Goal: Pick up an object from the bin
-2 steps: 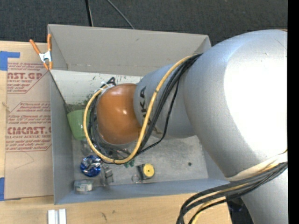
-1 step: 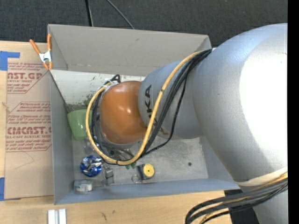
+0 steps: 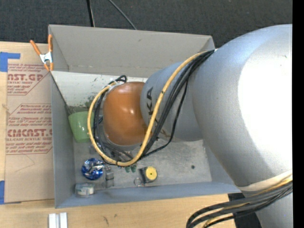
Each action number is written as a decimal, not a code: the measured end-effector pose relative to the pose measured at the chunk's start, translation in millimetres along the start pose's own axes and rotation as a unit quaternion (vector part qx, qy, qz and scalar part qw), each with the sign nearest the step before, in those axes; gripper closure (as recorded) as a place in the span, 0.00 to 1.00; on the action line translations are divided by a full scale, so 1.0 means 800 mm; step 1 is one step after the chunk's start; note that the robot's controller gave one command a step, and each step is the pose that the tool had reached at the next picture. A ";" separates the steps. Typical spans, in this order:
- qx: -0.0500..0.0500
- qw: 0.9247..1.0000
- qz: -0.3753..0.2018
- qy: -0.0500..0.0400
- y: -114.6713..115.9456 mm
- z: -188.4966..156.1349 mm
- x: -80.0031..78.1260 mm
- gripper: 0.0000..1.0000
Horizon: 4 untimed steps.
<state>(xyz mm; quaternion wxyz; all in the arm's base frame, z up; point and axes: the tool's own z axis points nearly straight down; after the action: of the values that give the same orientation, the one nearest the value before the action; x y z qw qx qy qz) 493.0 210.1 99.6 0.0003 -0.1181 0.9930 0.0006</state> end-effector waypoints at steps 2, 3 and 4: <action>0.000 1.000 0.018 -0.001 0.008 0.040 -0.003 0.00; 0.000 1.000 0.018 0.001 0.008 0.039 -0.003 1.00; 0.000 1.000 0.018 -0.001 0.009 0.017 -0.003 1.00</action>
Offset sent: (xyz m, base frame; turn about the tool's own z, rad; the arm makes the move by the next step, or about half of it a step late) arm 0.0010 0.0056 -0.0296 0.0361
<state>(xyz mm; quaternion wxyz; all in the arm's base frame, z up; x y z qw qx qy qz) 493.7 217.5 86.1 0.0008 -0.1007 0.9949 0.0010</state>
